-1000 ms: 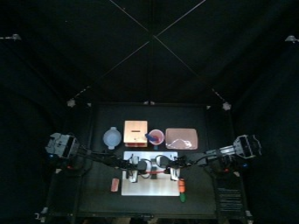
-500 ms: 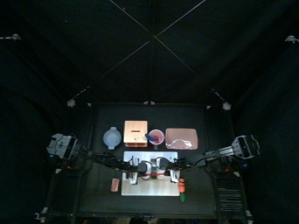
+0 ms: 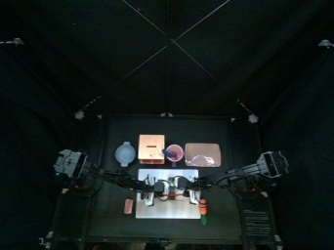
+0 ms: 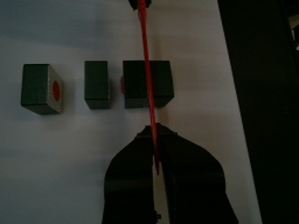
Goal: Place sushi on board then cut the sushi with the knife then place the pieces on the plate
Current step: Cut the sushi into 4 pieces
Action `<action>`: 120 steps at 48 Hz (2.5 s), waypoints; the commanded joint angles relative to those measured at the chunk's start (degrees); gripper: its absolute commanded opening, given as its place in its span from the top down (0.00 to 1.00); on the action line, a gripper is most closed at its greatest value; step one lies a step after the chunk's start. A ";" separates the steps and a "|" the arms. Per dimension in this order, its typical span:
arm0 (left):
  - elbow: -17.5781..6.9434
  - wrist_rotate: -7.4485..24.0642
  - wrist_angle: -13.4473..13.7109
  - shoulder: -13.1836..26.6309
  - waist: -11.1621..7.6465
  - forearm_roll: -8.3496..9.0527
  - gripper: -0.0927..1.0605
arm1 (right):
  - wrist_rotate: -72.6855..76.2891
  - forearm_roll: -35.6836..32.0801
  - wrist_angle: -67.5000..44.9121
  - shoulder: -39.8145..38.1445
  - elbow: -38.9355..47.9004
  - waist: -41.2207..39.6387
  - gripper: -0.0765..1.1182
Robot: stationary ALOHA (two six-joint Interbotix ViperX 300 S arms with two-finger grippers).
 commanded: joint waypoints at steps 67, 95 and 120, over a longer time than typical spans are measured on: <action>-1.49 0.44 0.18 -5.63 -0.88 -2.29 0.52 | 0.18 3.08 3.78 -7.12 -0.35 2.81 0.71; -0.70 0.53 -3.60 -9.67 4.04 4.57 0.30 | 0.35 6.06 12.48 -27.69 9.32 -1.32 0.71; 3.96 0.53 -23.64 -10.72 7.21 4.66 0.31 | 0.35 9.58 25.05 -36.04 19.07 -10.20 0.70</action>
